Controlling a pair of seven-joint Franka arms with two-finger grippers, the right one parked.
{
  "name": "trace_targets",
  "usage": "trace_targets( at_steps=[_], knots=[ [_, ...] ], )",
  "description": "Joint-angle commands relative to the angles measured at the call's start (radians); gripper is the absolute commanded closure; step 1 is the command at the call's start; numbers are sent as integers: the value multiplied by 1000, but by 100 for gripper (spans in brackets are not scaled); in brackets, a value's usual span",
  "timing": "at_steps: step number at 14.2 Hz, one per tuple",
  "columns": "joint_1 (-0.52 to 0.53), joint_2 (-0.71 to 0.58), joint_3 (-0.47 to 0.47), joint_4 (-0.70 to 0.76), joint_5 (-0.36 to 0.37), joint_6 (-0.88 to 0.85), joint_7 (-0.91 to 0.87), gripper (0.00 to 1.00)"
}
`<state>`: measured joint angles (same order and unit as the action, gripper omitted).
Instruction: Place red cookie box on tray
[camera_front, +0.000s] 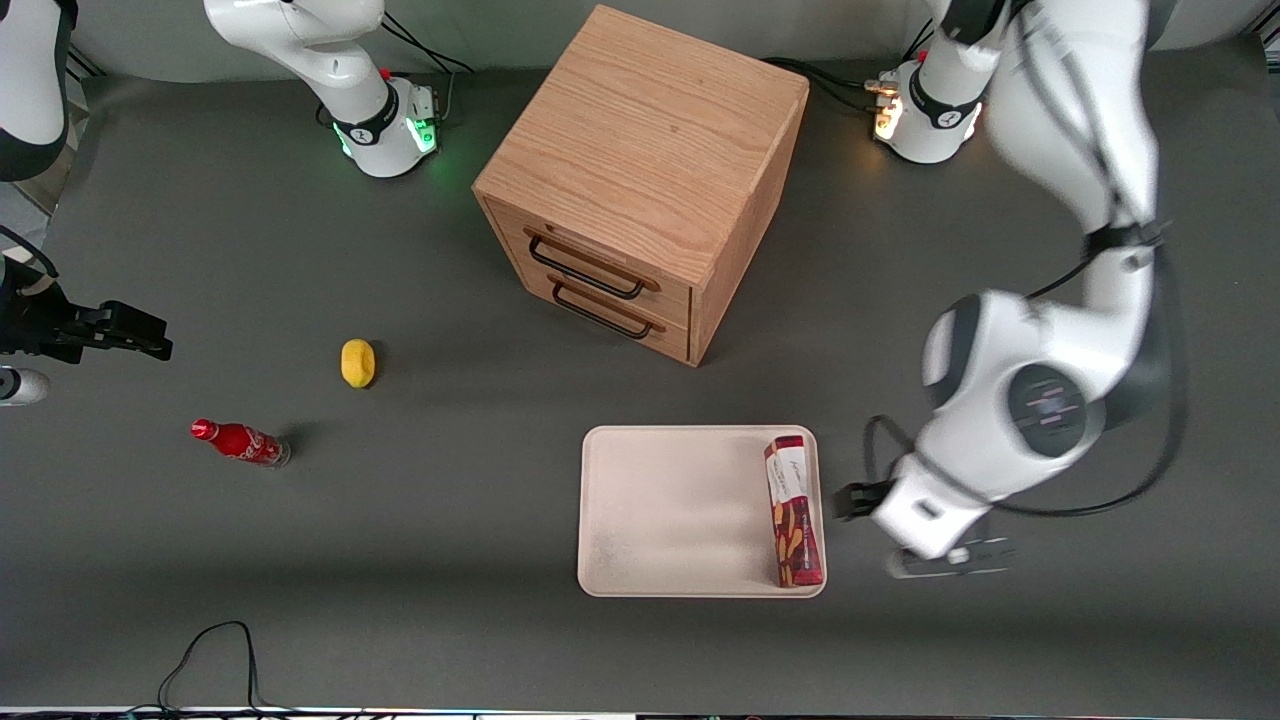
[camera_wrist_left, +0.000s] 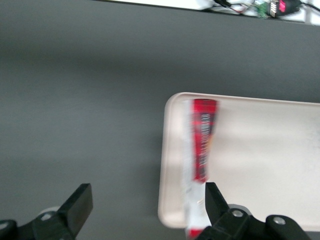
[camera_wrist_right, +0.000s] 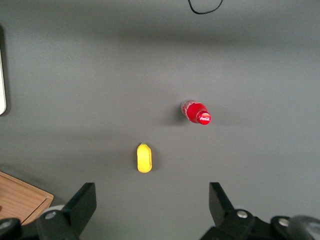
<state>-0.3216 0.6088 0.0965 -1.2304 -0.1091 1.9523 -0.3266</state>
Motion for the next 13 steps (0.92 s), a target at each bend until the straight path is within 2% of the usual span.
trace_targets(
  at_steps=[1,6,8,11,13],
  knots=[
    [39,-255,-9,-257,17,-53,14,0],
    [146,-533,-9,-414,29,-236,102,0],
    [180,-622,-9,-472,75,-256,190,0],
    [206,-713,-9,-529,100,-302,230,0],
    [211,-725,-9,-537,104,-315,271,0]
  ],
)
